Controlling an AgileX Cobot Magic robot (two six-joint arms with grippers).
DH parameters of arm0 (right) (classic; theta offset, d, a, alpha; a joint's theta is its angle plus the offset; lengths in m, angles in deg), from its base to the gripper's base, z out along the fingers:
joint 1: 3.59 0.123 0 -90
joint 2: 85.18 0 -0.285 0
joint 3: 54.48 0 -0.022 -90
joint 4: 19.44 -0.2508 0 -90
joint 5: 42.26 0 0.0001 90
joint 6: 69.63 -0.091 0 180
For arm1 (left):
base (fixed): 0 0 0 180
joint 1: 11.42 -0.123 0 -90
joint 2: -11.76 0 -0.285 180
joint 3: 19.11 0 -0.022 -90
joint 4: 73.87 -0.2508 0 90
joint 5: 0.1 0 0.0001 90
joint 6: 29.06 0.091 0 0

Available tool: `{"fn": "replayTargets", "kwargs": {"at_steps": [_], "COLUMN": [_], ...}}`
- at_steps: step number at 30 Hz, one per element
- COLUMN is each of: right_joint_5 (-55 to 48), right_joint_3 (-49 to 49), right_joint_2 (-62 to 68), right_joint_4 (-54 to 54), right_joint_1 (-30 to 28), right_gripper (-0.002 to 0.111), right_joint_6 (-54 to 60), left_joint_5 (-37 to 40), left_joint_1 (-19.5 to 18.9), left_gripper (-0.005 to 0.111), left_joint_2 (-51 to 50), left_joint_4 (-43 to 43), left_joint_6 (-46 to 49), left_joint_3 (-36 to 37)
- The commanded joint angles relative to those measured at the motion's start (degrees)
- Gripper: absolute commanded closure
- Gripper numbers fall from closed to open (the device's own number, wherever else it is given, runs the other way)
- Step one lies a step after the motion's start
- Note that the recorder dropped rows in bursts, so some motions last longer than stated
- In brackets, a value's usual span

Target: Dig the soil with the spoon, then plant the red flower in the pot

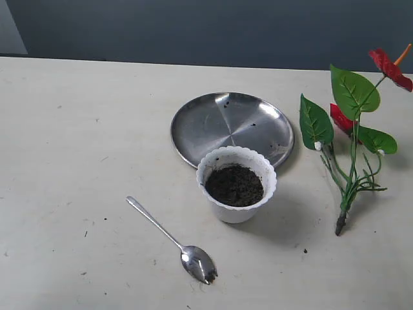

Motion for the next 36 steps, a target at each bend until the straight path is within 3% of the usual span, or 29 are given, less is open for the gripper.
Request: {"fn": "replayTargets", "kwargs": {"at_steps": [1,7,11,13,24,33,36], "right_joint_5": [0.37,1.25,8.93,11.33,24.09,30.86,39.82], "right_joint_3": [0.11,0.11,0.11,0.11,0.11,0.11,0.25], "right_joint_2": [-0.36,-0.36,-0.36,-0.36,-0.36,-0.36,-0.36], "right_joint_4": [-0.82,-3.75,-26.27,-33.19,-32.69,-38.91,-38.67], "right_joint_1": [-0.39,-0.39,-0.39,-0.39,-0.39,-0.39,-0.39], "right_gripper": [0.096,0.096,0.096,0.096,0.096,0.096,0.096], "right_joint_6": [0.51,-0.7,-12.72,-12.68,-12.68,-12.92,-9.92], "left_joint_5": [-0.75,-0.75,-0.75,-0.75,-0.75,-0.75,-0.75], "left_joint_1": [0.31,0.31,0.31,0.31,0.31,0.31,0.31], "left_gripper": [0.106,0.106,0.106,0.106,0.106,0.106,0.106], "left_joint_2": [0.07,0.07,0.07,0.07,0.07,0.07,0.07], "left_joint_4": [-0.02,-0.02,-0.02,-0.02,-0.02,-0.02,-0.02], "left_joint_6": [-0.25,-0.25,-0.25,-0.25,-0.25,-0.25,-0.25], "left_joint_3": [-0.13,-0.13,-0.13,-0.13,-0.13,-0.13,-0.13]}}
